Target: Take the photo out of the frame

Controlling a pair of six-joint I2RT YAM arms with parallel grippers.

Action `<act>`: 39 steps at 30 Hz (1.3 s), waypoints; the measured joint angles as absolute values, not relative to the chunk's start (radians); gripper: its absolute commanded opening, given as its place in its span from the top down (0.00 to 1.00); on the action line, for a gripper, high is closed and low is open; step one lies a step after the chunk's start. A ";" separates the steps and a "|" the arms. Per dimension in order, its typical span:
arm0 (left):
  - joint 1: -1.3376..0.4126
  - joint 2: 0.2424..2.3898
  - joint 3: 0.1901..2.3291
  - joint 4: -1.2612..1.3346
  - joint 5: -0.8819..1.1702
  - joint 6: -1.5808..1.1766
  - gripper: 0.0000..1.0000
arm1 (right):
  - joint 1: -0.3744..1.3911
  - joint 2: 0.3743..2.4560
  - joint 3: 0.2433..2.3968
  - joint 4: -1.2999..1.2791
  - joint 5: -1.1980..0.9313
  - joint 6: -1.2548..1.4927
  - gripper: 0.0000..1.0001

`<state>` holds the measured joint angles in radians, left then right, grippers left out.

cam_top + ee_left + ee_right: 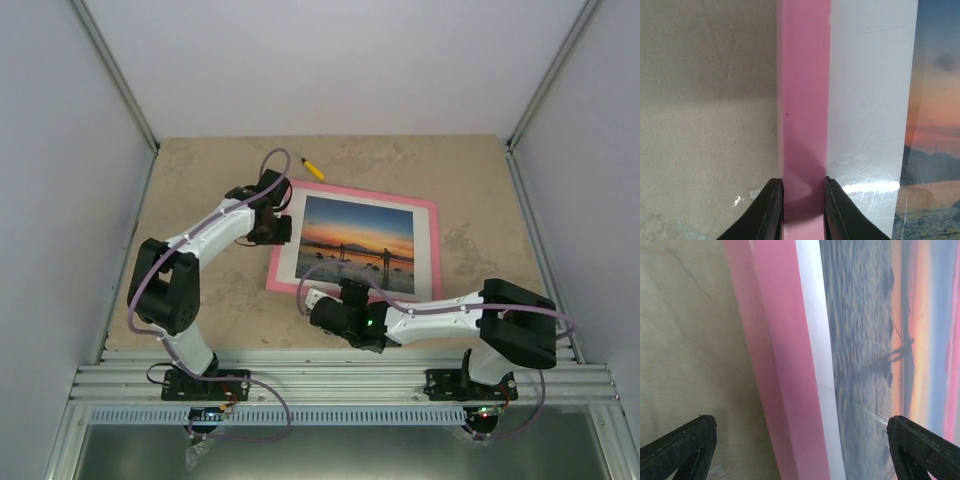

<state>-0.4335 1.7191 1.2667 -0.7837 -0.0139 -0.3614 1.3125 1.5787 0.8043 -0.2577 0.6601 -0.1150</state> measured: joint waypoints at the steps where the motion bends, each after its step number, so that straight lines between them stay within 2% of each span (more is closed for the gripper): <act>1: -0.434 1.715 1.267 -0.791 -0.016 -0.364 1.00 | 1.317 1.591 0.797 -0.250 0.694 -0.115 0.06; 4: -0.434 1.705 1.267 -0.805 -0.019 -0.368 1.00 | 1.319 1.621 0.768 -0.224 0.791 -0.120 0.08; 15: -0.433 1.656 1.267 -0.832 -0.017 -0.371 1.00 | 1.318 1.734 0.752 -0.059 1.019 -0.183 0.24; 22: -0.433 1.646 1.267 -0.831 -0.001 -0.373 1.00 | 1.318 1.808 0.752 0.075 1.112 -0.251 0.43; 27: -0.428 1.617 1.266 -0.813 0.002 -0.379 0.99 | 1.323 1.779 0.752 0.101 1.126 -0.275 0.64; 31: -0.405 1.592 1.266 -0.799 0.037 -0.398 0.94 | 1.327 1.694 0.753 0.077 1.132 -0.328 0.87; 34: -0.381 1.557 1.266 -0.769 0.094 -0.414 0.85 | 1.337 1.639 0.752 0.010 1.182 -0.428 0.99; 39: -0.308 1.491 1.266 -0.730 0.190 -0.447 0.73 | 1.336 1.515 0.752 -0.043 1.142 -0.455 1.00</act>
